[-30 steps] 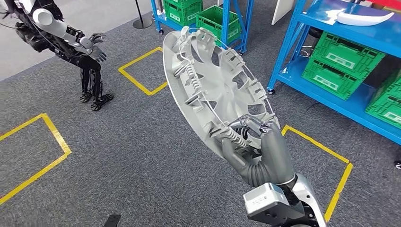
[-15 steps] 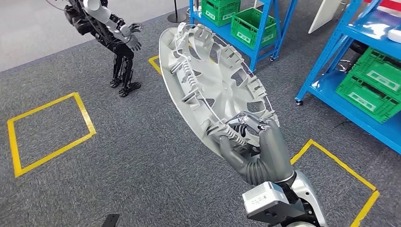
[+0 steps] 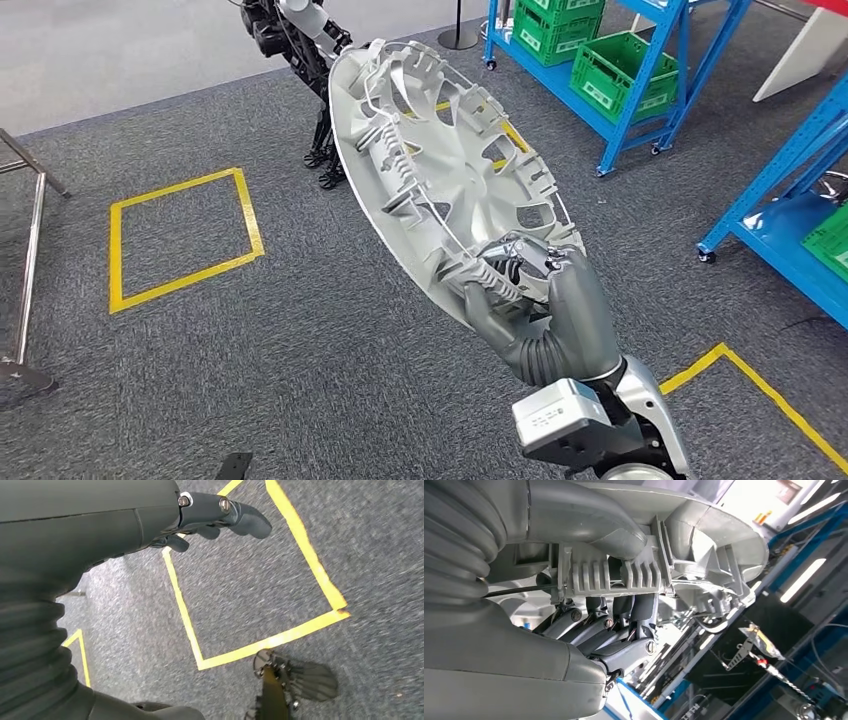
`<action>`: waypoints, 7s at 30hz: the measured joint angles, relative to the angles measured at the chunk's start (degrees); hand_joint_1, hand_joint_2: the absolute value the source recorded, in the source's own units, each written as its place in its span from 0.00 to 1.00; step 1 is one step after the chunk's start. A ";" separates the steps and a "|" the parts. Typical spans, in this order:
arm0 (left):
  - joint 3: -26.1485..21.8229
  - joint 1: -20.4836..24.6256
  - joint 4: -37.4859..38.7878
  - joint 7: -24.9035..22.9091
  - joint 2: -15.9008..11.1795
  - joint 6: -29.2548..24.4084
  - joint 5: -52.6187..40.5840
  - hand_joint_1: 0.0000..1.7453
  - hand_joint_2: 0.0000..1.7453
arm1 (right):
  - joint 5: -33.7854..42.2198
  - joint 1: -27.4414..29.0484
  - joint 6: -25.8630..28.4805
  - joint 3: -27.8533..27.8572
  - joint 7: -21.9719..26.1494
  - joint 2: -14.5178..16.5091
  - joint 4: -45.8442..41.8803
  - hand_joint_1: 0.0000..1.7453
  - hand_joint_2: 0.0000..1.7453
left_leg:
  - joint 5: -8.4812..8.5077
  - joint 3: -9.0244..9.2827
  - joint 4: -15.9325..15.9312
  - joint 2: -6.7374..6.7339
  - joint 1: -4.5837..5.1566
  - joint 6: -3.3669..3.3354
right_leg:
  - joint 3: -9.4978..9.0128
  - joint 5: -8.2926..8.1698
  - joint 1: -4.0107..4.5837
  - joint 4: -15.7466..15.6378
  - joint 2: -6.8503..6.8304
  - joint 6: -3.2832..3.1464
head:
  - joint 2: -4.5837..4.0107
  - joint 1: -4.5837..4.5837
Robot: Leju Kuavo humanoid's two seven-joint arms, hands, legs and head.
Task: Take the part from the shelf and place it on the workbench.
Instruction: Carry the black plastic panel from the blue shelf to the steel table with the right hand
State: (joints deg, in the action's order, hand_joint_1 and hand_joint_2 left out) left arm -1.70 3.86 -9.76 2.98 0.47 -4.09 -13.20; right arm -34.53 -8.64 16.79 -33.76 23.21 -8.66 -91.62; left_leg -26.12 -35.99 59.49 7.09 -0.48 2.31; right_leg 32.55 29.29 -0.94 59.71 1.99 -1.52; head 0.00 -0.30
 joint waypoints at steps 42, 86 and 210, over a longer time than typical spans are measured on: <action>-0.15 0.24 -0.07 0.02 -0.32 -0.66 -0.32 0.00 1.00 | -0.73 -0.12 0.88 -0.28 -0.96 1.27 0.59 1.00 1.00 | 0.60 0.67 0.02 -10.50 0.24 0.01 | -0.88 0.51 0.87 -0.30 -8.21 0.28 | 0.00 -0.19; -0.20 -0.30 -0.07 0.10 -0.74 -0.70 -0.90 0.00 1.00 | -0.24 -0.78 0.54 -0.63 0.24 1.26 0.84 1.00 1.00 | 0.85 1.17 -0.35 -1.20 -0.36 -1.92 | 2.75 0.22 -0.29 4.55 0.24 2.29 | 0.00 0.44; -1.22 -0.44 0.03 -3.92 -1.31 -2.56 -3.77 0.00 1.00 | -2.12 -1.95 3.80 -1.58 -0.91 3.13 2.89 1.00 1.00 | 1.49 -1.24 1.49 -7.09 0.75 -2.65 | -2.01 2.11 0.40 0.42 -1.76 0.83 | 0.00 -0.16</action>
State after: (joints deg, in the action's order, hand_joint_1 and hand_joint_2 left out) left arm -2.93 3.42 -9.73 -0.95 -0.84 -6.65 -16.97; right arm -36.65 -10.59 20.59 -35.34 22.30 -5.53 -88.73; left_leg -24.63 -37.23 60.98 0.00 0.27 -0.34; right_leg 30.54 31.40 -0.55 60.13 0.23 -0.69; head 0.00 -0.46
